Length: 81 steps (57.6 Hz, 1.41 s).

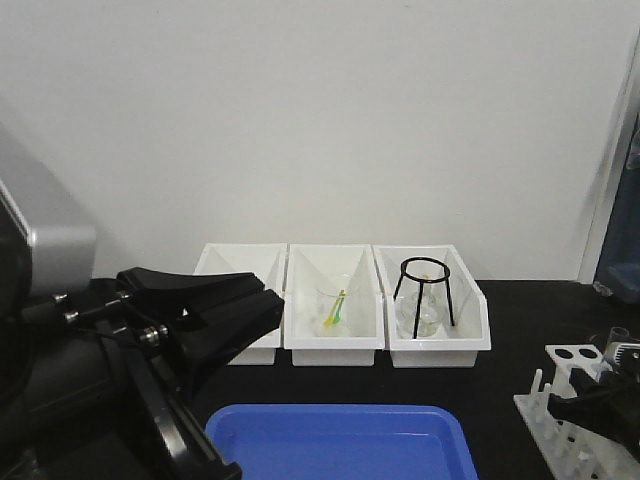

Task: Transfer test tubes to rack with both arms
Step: 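Move the held test tube over the white rack with the right gripper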

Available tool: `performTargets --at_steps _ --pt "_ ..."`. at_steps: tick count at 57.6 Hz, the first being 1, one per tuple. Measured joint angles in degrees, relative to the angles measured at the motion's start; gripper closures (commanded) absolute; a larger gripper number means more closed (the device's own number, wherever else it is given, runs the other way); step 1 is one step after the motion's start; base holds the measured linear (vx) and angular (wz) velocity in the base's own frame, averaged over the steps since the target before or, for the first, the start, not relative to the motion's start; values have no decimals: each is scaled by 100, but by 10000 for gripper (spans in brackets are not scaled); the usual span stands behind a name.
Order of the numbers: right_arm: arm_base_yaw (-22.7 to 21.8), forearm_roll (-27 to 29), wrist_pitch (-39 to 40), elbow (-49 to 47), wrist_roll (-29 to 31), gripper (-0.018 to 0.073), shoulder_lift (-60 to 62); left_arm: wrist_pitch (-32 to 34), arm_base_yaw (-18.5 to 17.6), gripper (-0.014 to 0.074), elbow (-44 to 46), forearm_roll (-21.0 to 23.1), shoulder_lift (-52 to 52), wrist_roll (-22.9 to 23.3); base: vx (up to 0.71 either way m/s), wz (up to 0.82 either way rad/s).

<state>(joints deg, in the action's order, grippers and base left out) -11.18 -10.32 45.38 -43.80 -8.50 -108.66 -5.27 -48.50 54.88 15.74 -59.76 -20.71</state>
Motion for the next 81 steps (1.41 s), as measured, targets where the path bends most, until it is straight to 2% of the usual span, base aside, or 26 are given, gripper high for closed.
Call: performTargets --at_steps 14,23,50,51,57,81 --pt "0 0 0 0 0 260 0 0 0 611 0 0 0 0 0 0" --pt "0 0 21 -6 0 196 0 0 0 611 0 0 0 0 0 0" --pt "0 0 282 -6 0 164 -18 0 0 611 0 0 0 0 0 0" --pt "0 0 294 -6 0 132 27 0 0 611 0 0 0 0 0 0" --pt "0 0 294 -1 11 109 131 0 0 611 0 0 0 0 0 0" --pt "0 0 295 -1 160 105 1086 0 0 611 0 0 0 0 0 0"
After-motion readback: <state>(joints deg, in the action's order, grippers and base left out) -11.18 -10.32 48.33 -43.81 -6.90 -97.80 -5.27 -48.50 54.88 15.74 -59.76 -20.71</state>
